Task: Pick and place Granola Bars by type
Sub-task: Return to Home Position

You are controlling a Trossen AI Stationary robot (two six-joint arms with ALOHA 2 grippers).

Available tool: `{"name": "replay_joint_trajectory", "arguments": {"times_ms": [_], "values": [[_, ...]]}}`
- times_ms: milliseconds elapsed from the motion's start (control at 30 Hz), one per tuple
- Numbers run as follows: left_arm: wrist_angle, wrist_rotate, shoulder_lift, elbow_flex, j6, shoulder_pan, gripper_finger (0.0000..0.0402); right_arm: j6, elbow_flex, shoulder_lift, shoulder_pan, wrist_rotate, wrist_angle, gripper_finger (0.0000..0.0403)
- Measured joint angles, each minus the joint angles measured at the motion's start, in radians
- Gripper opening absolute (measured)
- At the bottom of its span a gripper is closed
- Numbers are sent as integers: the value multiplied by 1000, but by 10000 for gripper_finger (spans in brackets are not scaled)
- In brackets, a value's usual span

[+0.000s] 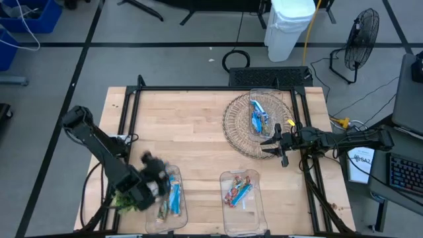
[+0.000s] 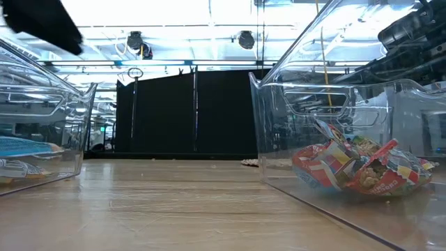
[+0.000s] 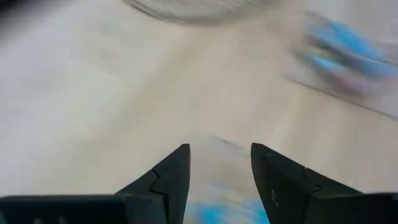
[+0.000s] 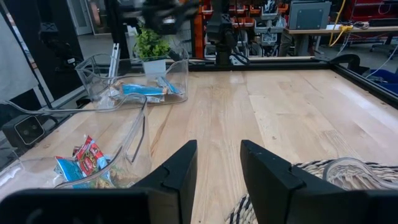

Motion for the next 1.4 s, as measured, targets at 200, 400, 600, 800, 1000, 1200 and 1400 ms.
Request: {"name": "replay_joint_trajectory", "arguments": {"times_ms": [200, 400, 600, 800, 1000, 1200, 1400], "values": [[-429, -178, -136, -79, -180, 111, 175, 0, 0, 0, 0, 0, 0, 114], [-158, -280, -415, -342, 54, 249, 175, 0, 0, 0, 0, 0, 0, 114], [460, -98, -750, -677, 569, 443, 175, 0, 0, 0, 0, 0, 0, 114], [946, 261, -959, -903, 995, 703, 175, 0, 0, 0, 0, 0, 0, 114], [951, 496, -1033, -921, 1131, 942, 175, 0, 0, 0, 0, 0, 0, 114], [944, 624, -1069, -922, 1222, 1084, 175, 0, 0, 0, 0, 0, 0, 114], [935, 650, -1084, -922, 1228, 1125, 174, 0, 0, 0, 0, 0, 0, 114]]}}
